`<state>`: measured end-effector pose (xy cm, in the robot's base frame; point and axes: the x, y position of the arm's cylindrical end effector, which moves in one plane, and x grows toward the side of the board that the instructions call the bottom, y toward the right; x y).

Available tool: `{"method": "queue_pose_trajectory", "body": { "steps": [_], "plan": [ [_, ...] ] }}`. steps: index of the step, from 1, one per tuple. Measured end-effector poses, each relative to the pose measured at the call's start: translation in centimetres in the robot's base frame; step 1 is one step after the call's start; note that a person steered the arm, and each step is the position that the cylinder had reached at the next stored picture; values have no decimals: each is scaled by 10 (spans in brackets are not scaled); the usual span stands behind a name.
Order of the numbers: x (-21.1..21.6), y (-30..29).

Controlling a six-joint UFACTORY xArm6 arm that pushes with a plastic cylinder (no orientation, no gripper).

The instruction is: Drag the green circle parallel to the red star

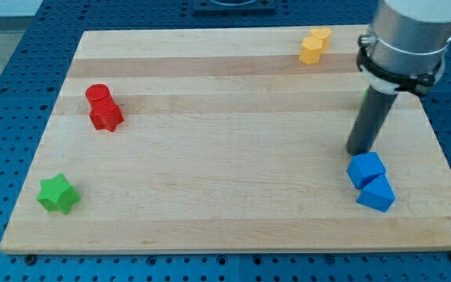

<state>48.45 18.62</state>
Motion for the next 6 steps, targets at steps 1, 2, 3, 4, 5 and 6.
{"method": "queue_pose_trajectory", "body": {
  "steps": [1,2,3,4,5,6],
  "plan": [
    [-9,41],
    [-52,61],
    [-83,42],
    [-79,-34],
    [-75,-44],
    [-82,21]
  ]
}}
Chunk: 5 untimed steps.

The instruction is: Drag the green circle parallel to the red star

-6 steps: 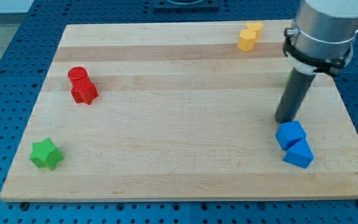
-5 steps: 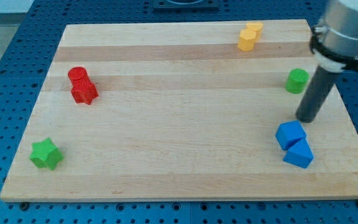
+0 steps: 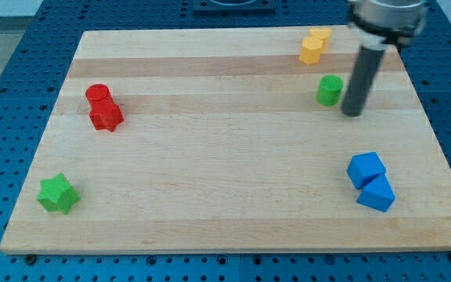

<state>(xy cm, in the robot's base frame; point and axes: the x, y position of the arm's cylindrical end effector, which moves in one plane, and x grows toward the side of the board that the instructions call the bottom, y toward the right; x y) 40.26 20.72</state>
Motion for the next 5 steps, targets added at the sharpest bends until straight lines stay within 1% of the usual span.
{"method": "queue_pose_trajectory", "body": {
  "steps": [1,2,3,4,5],
  "plan": [
    [-48,11],
    [-59,-58],
    [-13,-126],
    [6,-153],
    [-30,-126]
  ]
}}
